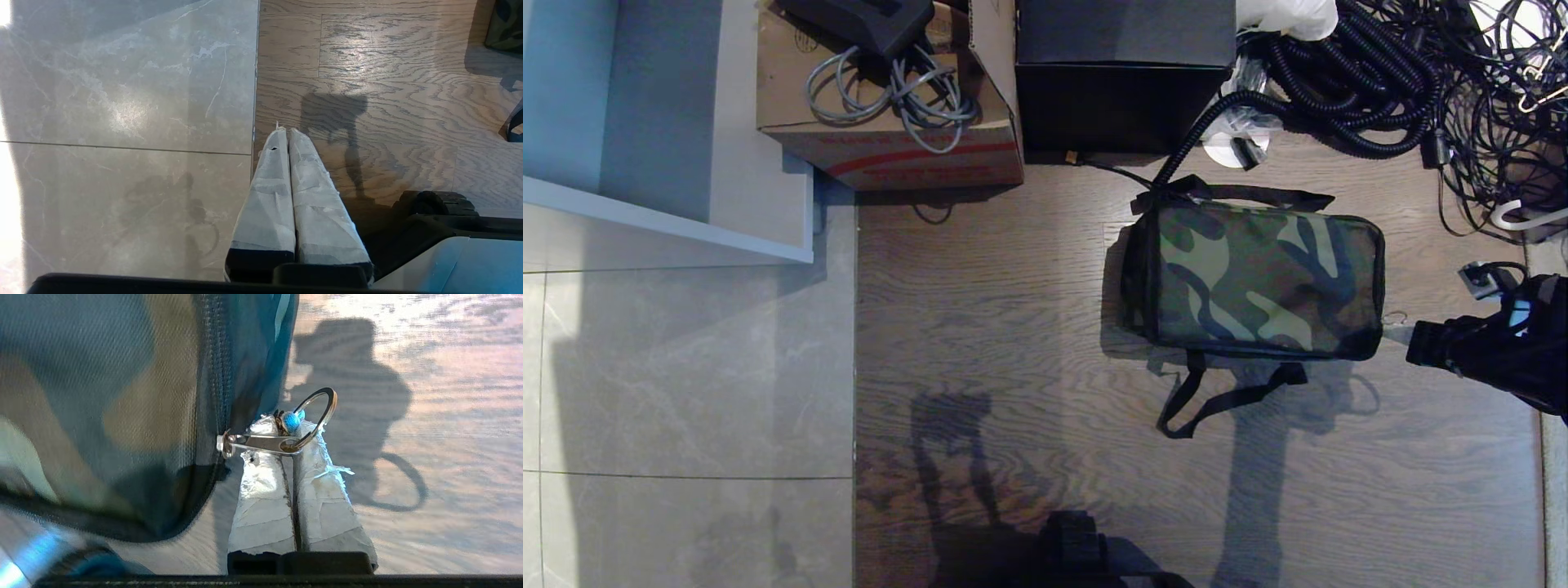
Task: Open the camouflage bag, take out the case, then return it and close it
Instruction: Open the top of the storage box
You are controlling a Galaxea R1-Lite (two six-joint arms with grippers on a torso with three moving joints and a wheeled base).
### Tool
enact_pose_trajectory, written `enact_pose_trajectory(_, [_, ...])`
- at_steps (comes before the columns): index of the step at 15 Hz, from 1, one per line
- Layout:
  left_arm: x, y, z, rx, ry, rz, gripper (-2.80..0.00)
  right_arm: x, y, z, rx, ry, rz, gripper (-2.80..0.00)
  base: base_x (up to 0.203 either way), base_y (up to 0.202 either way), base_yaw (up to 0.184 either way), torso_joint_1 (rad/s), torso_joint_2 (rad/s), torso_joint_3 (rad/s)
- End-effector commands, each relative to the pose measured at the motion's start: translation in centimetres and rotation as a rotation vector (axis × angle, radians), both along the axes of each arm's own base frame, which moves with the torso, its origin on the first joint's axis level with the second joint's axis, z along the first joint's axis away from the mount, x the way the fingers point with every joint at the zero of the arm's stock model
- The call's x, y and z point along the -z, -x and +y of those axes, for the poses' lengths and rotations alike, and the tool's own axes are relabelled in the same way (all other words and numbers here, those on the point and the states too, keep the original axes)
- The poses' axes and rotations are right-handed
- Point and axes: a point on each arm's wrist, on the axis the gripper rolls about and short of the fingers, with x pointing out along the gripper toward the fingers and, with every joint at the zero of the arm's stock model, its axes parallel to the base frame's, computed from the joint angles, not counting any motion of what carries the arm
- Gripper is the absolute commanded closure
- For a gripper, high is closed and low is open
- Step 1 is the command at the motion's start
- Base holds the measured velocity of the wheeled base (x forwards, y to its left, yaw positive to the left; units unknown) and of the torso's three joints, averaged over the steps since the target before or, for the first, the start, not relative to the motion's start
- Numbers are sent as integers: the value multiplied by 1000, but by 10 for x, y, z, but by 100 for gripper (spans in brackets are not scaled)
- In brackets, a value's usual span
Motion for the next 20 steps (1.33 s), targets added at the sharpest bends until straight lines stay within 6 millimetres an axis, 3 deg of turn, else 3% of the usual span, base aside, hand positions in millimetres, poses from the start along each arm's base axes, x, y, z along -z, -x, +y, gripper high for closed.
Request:
enact_pose_trajectory(1, [0, 0, 0, 0, 0, 0, 0, 0, -10, -4, 2, -9, -16, 0, 0, 0, 0, 0, 0, 0])
enact_pose_trajectory(7, [0, 0, 0, 0, 0, 0, 0, -12, -38, -16, 14, -24, -86, 0, 0, 0, 0, 0, 0, 0])
enact_pose_trajectory(13, [0, 0, 0, 0, 0, 0, 0, -25, -39, -11, -46, -66, -126, 0, 0, 0, 0, 0, 0, 0])
enact_pose_trajectory(16, [0, 0, 0, 0, 0, 0, 0, -29, -39, 0, -60, -136, -134, 0, 0, 0, 0, 0, 0, 0])
enact_pose_trajectory(20, [0, 0, 0, 0, 0, 0, 0, -11, -35, 21, -104, -153, -117, 0, 0, 0, 0, 0, 0, 0])
